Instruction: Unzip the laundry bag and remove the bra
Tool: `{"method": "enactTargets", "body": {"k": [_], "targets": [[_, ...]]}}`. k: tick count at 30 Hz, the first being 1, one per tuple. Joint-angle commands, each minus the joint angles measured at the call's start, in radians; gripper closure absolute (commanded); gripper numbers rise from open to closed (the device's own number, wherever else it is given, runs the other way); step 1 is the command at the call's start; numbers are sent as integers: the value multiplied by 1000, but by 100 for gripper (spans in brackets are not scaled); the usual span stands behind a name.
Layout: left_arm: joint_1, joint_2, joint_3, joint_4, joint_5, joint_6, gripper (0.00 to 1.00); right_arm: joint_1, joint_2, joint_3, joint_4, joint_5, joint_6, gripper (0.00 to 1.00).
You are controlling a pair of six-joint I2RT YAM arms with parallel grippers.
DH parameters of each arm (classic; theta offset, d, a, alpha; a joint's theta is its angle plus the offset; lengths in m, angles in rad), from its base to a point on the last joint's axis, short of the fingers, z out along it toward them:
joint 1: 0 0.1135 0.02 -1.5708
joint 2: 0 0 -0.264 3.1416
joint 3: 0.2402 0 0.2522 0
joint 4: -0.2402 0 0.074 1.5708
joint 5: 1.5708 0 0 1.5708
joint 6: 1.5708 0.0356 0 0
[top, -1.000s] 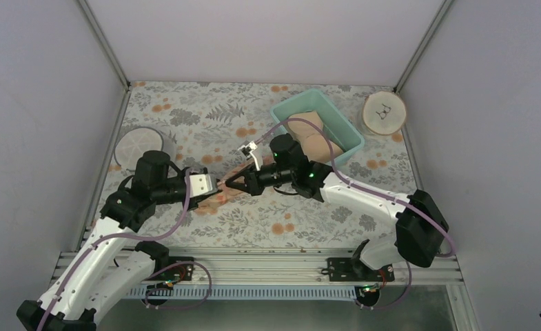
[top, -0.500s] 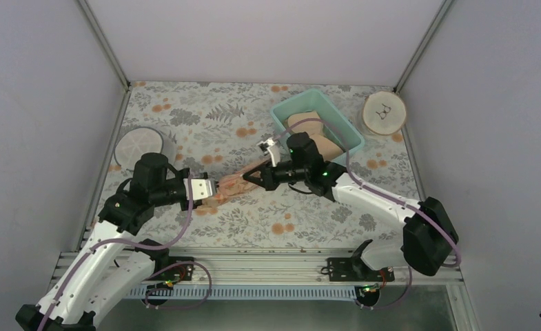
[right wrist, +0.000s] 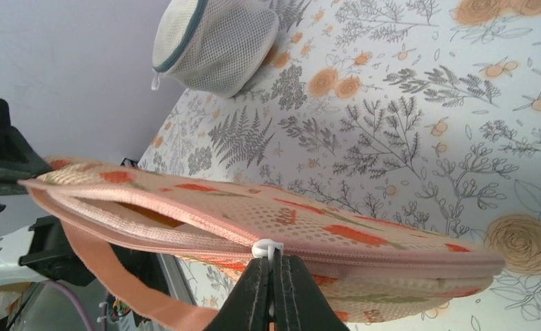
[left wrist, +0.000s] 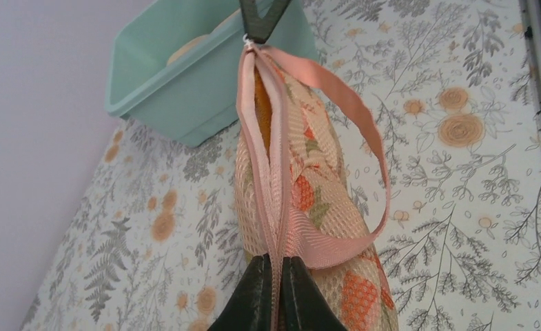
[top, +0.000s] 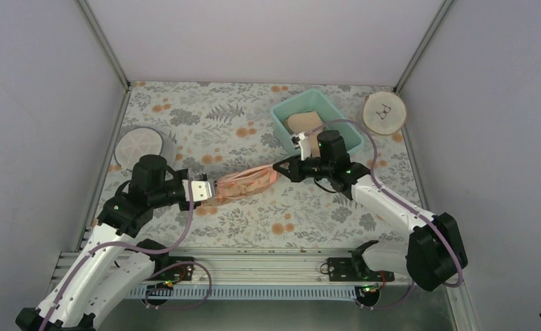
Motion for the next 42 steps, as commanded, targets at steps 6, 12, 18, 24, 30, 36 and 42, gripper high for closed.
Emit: {"method": "enactTargets", "body": {"k": [6, 12, 18, 24, 30, 36, 42], "targets": [[67, 12, -116, 22, -67, 6, 78, 33, -11, -18, 20, -47, 14, 96], [70, 38, -32, -231, 137, 226, 15, 140, 4, 42, 41, -2, 63, 96], [23, 85, 25, -151, 192, -13, 14, 238, 46, 83, 106, 48, 155, 96], [-70, 168, 59, 45, 93, -234, 14, 302, 87, 123, 132, 65, 174, 97], [-145, 248, 64, 120, 32, -284, 32, 335, 106, 139, 147, 62, 176, 97], [-151, 255, 43, 175, -3, -286, 70, 341, 89, 122, 155, 59, 176, 96], [-151, 258, 36, 173, -15, -273, 97, 340, 74, 113, 159, 50, 168, 97]]}}
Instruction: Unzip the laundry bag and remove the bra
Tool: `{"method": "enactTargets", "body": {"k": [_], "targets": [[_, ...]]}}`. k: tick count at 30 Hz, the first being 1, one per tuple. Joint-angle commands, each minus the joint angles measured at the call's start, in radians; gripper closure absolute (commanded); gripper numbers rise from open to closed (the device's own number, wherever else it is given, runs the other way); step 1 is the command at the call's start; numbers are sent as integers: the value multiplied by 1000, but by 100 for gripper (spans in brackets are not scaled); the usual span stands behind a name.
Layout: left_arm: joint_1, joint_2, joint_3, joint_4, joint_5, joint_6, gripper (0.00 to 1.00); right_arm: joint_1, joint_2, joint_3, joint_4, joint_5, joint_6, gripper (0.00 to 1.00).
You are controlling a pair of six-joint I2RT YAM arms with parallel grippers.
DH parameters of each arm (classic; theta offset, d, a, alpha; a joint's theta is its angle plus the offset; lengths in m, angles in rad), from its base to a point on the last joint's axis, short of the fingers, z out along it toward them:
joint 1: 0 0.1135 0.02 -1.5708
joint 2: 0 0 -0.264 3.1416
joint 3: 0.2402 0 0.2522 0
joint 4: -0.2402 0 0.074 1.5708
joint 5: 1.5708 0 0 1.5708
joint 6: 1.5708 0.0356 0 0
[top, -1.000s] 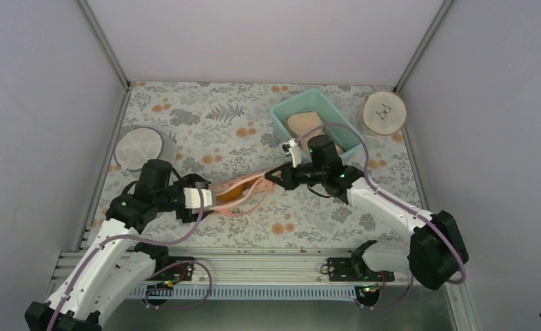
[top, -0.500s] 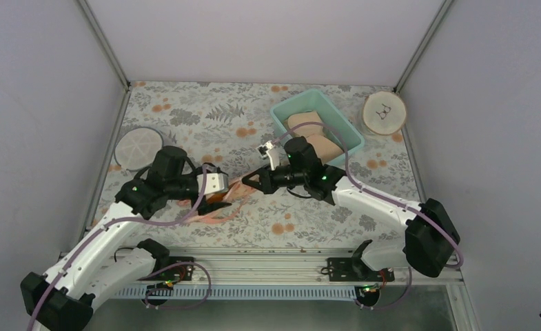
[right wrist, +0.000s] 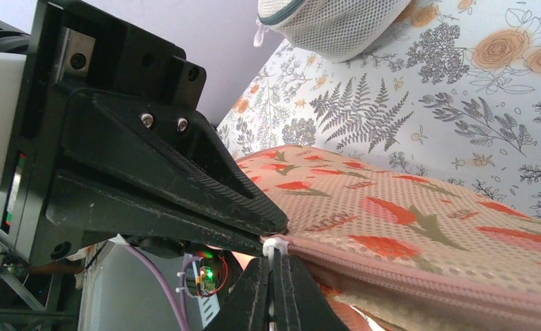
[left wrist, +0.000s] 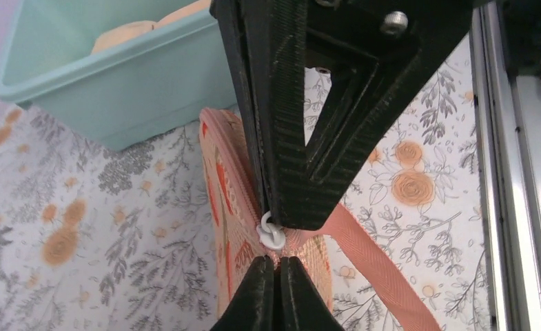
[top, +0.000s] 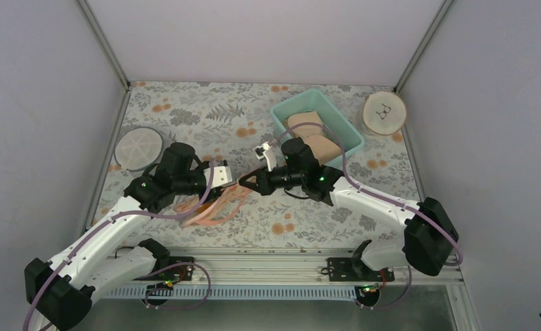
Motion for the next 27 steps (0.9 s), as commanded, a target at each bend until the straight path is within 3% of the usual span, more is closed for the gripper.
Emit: {"method": "enactTargets", "body": {"k": [1, 7, 17, 21, 27], "targets": [[-3, -7, -5, 25, -11, 8, 98, 8, -38, 4, 60, -6, -3, 97], [-3, -32, -20, -15, -53, 94, 98, -16, -62, -9, 3, 39, -35, 97], [-3, -92, -55, -100, -142, 297, 98, -185, -103, -122, -66, 28, -110, 97], [-1, -104, -58, -129, -167, 308, 98, -248, -106, -152, -94, -22, -152, 96], [15, -123, -98, -158, -145, 348, 98, -227, -66, -174, -29, -134, -120, 96]]}}
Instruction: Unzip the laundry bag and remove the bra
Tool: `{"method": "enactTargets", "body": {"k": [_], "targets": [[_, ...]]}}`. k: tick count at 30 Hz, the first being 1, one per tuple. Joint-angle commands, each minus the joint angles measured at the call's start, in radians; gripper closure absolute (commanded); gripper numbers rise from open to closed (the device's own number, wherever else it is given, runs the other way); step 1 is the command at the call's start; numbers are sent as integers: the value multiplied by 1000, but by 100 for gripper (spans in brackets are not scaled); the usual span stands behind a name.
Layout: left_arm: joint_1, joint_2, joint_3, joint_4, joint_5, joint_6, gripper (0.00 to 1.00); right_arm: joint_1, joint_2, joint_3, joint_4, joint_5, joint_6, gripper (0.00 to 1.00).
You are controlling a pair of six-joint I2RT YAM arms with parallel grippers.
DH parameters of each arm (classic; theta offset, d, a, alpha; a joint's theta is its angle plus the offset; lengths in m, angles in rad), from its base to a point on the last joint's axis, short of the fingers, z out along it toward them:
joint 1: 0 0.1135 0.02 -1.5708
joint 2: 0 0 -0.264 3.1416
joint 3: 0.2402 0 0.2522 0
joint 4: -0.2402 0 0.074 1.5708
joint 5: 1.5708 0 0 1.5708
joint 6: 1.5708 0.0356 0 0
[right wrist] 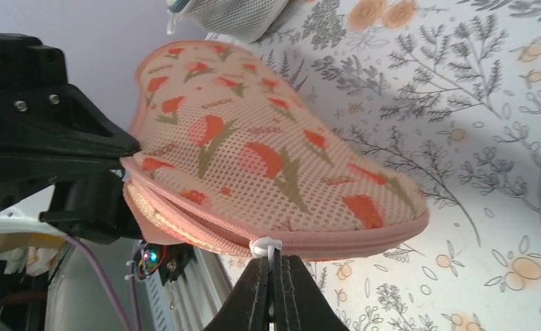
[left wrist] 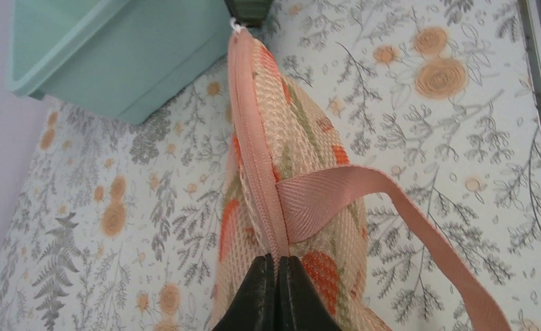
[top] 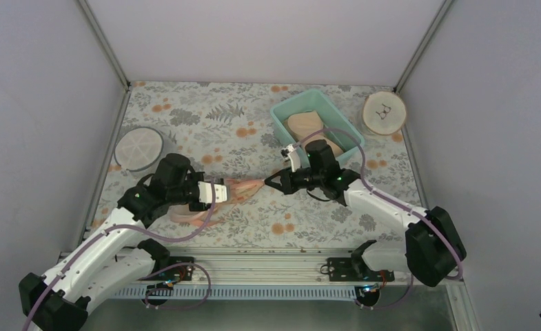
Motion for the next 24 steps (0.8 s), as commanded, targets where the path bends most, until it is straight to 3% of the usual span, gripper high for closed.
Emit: {"method": "enactTargets", "body": {"k": [1, 4, 6, 9, 14, 20, 22, 24], "targets": [[11, -19, -25, -99, 37, 81, 97, 23, 20, -14, 70, -71, 14, 96], [11, -14, 22, -188, 166, 125, 54, 71, 32, -3, 122, -85, 47, 96], [10, -4, 71, -228, 233, 123, 41, 97, 33, 12, 135, -71, 63, 96], [-1, 6, 112, -192, 280, 19, 29, 135, 33, 22, 174, -59, 109, 96], [-62, 62, 83, -29, 195, -273, 24, 180, 34, 48, 198, -11, 181, 96], [-140, 117, 79, 51, 128, -400, 21, 210, 31, 58, 218, 30, 232, 96], [-149, 128, 76, 73, 101, -418, 27, 216, 32, 62, 219, 35, 231, 97], [-151, 134, 73, 85, 84, -421, 39, 220, 32, 63, 220, 34, 228, 96]]}}
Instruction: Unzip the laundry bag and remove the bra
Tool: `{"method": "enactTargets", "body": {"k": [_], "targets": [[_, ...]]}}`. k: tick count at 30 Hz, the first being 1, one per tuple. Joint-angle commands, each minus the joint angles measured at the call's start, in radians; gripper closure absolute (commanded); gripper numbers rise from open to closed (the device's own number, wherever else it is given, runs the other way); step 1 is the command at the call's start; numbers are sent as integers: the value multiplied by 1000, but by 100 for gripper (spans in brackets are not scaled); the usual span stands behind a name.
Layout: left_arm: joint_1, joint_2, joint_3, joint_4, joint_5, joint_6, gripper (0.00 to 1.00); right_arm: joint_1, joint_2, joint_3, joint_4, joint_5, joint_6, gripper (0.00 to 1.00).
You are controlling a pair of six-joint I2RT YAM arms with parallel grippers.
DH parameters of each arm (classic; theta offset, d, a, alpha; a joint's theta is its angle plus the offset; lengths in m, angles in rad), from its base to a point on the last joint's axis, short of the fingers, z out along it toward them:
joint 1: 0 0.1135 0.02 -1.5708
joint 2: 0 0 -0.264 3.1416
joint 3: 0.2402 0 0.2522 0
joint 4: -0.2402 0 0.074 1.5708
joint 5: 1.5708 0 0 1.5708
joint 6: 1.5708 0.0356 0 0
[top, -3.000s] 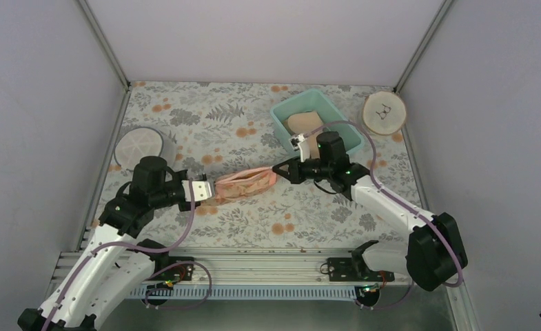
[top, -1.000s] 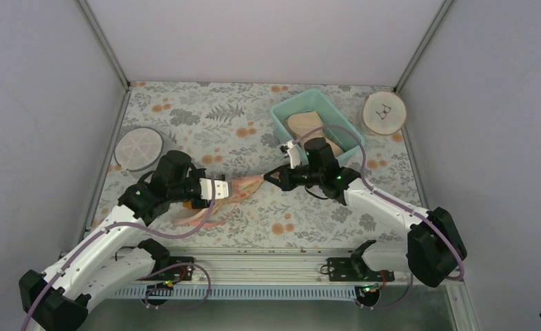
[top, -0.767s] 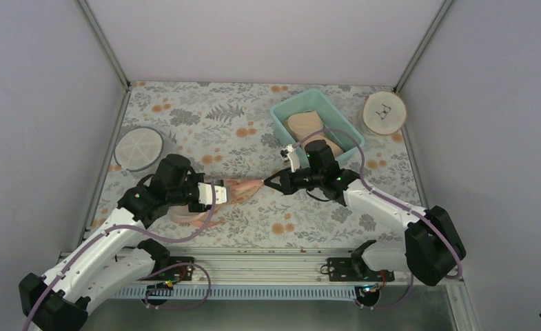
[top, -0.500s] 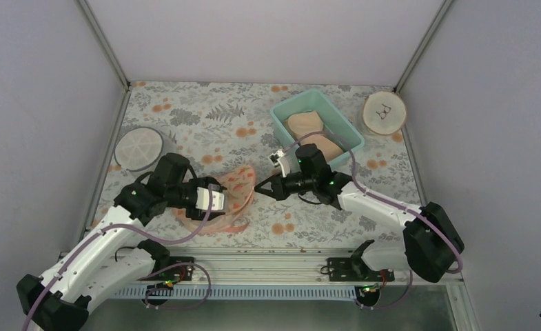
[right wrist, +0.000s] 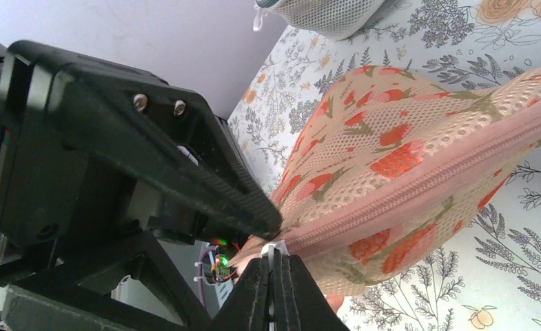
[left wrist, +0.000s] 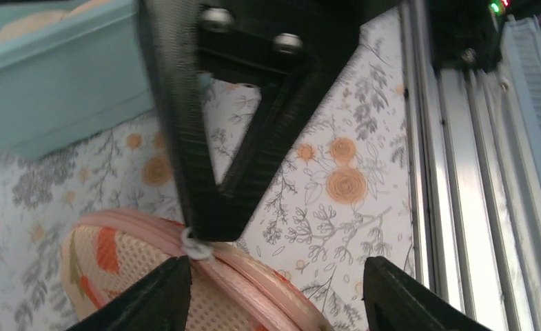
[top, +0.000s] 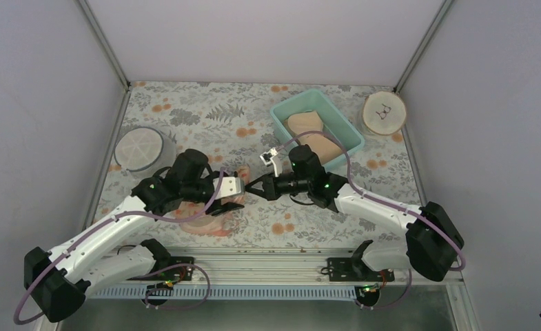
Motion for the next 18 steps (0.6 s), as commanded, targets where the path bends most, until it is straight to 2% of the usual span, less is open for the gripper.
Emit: {"method": "enactTargets", "body": {"k": [1, 3, 10, 12, 16, 18], "targets": [[-11, 9, -11, 71, -61, -83, 45, 17, 0, 33, 47, 21, 21, 96], [-12, 8, -23, 72, -75, -85, 53, 18, -5, 34, 47, 21, 19, 96], [-12, 5, -59, 92, -132, -79, 63, 17, -21, 46, 33, 18, 8, 96], [-12, 8, -58, 93, -135, -79, 70, 18, -27, 46, 34, 17, 7, 96], [-12, 6, -49, 90, -126, -66, 96, 18, -38, 41, 27, 31, -1, 97], [-12, 2, -43, 79, -116, -42, 98, 14, -39, 43, -12, 67, -25, 96]]}}
